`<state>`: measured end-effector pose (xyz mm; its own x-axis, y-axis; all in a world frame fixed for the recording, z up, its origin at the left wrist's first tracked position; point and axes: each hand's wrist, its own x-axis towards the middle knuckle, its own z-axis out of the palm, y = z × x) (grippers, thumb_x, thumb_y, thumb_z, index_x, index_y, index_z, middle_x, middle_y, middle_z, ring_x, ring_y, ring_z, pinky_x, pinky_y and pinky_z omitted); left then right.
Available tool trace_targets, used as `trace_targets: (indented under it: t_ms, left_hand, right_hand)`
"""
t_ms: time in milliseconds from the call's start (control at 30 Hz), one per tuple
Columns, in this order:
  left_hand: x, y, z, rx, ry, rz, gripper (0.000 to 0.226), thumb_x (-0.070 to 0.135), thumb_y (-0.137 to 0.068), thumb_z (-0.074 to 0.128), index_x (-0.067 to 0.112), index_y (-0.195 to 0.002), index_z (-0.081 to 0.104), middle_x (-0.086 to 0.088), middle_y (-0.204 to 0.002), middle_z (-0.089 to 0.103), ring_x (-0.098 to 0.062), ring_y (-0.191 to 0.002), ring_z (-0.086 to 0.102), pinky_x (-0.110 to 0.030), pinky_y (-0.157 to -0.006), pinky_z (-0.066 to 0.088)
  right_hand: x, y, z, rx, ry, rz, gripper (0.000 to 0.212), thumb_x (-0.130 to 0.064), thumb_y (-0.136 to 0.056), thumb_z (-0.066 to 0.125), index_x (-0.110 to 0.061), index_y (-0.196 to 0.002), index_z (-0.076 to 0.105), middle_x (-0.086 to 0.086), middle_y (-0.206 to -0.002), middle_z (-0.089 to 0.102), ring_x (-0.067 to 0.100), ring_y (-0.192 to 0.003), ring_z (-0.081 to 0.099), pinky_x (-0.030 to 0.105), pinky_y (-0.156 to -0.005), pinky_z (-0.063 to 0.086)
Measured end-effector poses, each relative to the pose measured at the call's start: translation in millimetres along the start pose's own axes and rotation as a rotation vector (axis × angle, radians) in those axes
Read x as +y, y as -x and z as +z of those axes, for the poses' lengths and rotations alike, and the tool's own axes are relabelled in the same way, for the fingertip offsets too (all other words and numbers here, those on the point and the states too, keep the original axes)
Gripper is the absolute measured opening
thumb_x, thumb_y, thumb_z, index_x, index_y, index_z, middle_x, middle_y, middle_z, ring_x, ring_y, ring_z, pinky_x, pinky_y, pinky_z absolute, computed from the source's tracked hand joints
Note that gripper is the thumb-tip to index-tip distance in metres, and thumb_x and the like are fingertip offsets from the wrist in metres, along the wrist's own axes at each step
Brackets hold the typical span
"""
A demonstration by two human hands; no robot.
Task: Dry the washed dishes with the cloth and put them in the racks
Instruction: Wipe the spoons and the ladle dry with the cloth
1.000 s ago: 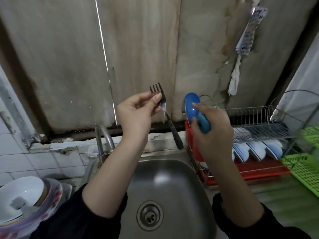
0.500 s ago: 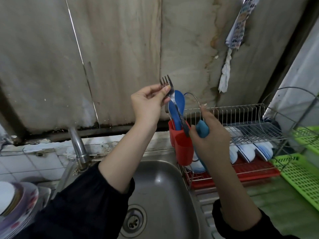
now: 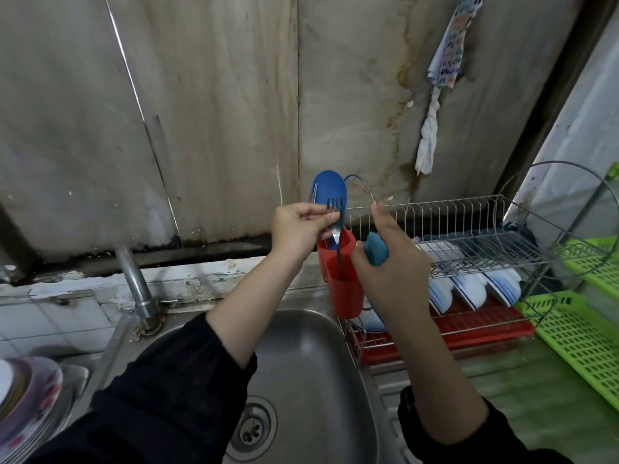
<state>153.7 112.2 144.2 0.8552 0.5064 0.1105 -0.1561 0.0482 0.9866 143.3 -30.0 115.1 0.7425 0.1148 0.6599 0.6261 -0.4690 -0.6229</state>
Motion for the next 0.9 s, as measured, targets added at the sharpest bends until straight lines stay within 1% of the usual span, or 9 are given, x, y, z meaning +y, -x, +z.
trace_targets:
  t_ms: [133, 200, 267, 367, 467, 600, 667, 767, 900]
  left_hand:
    - [-9.7, -3.1, -2.1, -0.024, -0.037, -0.082, 0.007, -0.003, -0.082, 0.072, 0.000, -0.086, 0.068, -0.008, -0.078, 0.069, -0.012, -0.066, 0.067, -0.017, -0.059, 0.057]
    - [-12.2, -3.5, -3.3, -0.018, -0.026, -0.122, 0.006, -0.005, -0.083, 0.070, -0.001, -0.087, 0.067, -0.010, -0.080, 0.068, -0.015, -0.067, 0.066, -0.017, -0.058, 0.056]
    - [-12.5, -2.3, -3.5, -0.019, -0.021, -0.146, 0.008, -0.007, -0.083, 0.069, -0.005, -0.091, 0.066, -0.012, -0.082, 0.067, -0.016, -0.068, 0.065, -0.016, -0.057, 0.056]
    - [-11.7, 1.1, -4.1, -0.044, -0.008, -0.183, 0.008, -0.009, -0.082, 0.068, -0.003, -0.085, 0.065, -0.012, -0.083, 0.067, -0.017, -0.070, 0.066, -0.018, -0.059, 0.057]
    - [-12.0, 4.3, -6.3, -0.056, 0.015, -0.222, 0.012, -0.012, -0.081, 0.068, -0.005, -0.091, 0.064, -0.016, -0.088, 0.067, -0.018, -0.070, 0.068, -0.021, -0.063, 0.059]
    - [-10.5, 8.0, -10.8, -0.024, -0.008, -0.216, 0.025, -0.011, -0.082, 0.067, -0.005, -0.107, 0.064, -0.020, -0.100, 0.069, -0.020, -0.077, 0.069, -0.024, -0.069, 0.060]
    - [-7.9, 11.9, -14.8, -0.015, -0.023, -0.201, 0.027, -0.009, -0.085, 0.066, -0.002, -0.111, 0.064, -0.015, -0.095, 0.070, -0.018, -0.075, 0.068, -0.021, -0.064, 0.059]
    - [-3.7, 20.2, -24.5, -0.020, -0.025, -0.171, 0.024, -0.008, -0.087, 0.063, 0.003, -0.108, 0.064, -0.008, -0.083, 0.070, -0.013, -0.068, 0.068, -0.018, -0.056, 0.056]
    - [-2.7, 35.1, -42.7, -0.032, -0.070, -0.115, 0.021, -0.004, -0.087, 0.065, 0.010, -0.103, 0.067, -0.007, -0.082, 0.070, -0.018, -0.076, 0.068, -0.026, -0.068, 0.058]
  right_hand:
    - [1.6, 0.9, 2.9, 0.014, 0.011, -0.020, 0.061, -0.016, -0.086, 0.071, -0.012, -0.142, 0.048, 0.002, -0.148, 0.047, 0.011, -0.130, 0.047, 0.028, -0.103, 0.042]
    - [2.5, 1.3, 3.9, 0.016, 0.016, -0.018, 0.061, -0.016, -0.086, 0.071, -0.012, -0.143, 0.048, 0.002, -0.148, 0.046, 0.012, -0.131, 0.047, 0.028, -0.103, 0.042]
    - [3.2, 1.8, 5.1, 0.030, 0.023, -0.027, 0.060, -0.015, -0.086, 0.071, -0.012, -0.142, 0.049, 0.002, -0.148, 0.046, 0.008, -0.129, 0.044, 0.028, -0.103, 0.041]
    - [3.3, 3.0, 6.9, 0.058, 0.035, -0.042, 0.057, -0.016, -0.085, 0.072, -0.011, -0.139, 0.053, 0.004, -0.146, 0.048, 0.009, -0.126, 0.047, 0.028, -0.099, 0.042]
    - [2.8, 4.7, 7.9, 0.064, 0.044, -0.056, 0.056, -0.015, -0.086, 0.072, -0.009, -0.138, 0.053, 0.005, -0.146, 0.049, 0.018, -0.126, 0.054, 0.032, -0.099, 0.046]
    - [-0.1, 6.0, 8.9, 0.048, 0.074, -0.033, 0.056, -0.016, -0.088, 0.069, -0.011, -0.140, 0.051, 0.002, -0.149, 0.045, 0.019, -0.128, 0.053, 0.028, -0.098, 0.042]
    - [-1.5, 8.0, 9.6, 0.051, 0.087, -0.038, 0.056, -0.016, -0.087, 0.069, -0.012, -0.140, 0.051, 0.002, -0.150, 0.044, 0.020, -0.127, 0.054, 0.029, -0.097, 0.044]
    - [-2.0, 10.1, 8.6, 0.043, 0.081, -0.051, 0.056, -0.014, -0.088, 0.068, -0.012, -0.141, 0.050, 0.001, -0.151, 0.042, 0.021, -0.127, 0.054, 0.035, -0.097, 0.049]
    - [-3.3, 18.6, 7.0, 0.051, 0.011, -0.037, 0.055, -0.012, -0.089, 0.067, -0.010, -0.142, 0.049, 0.003, -0.151, 0.042, 0.018, -0.136, 0.043, 0.041, -0.109, 0.042]
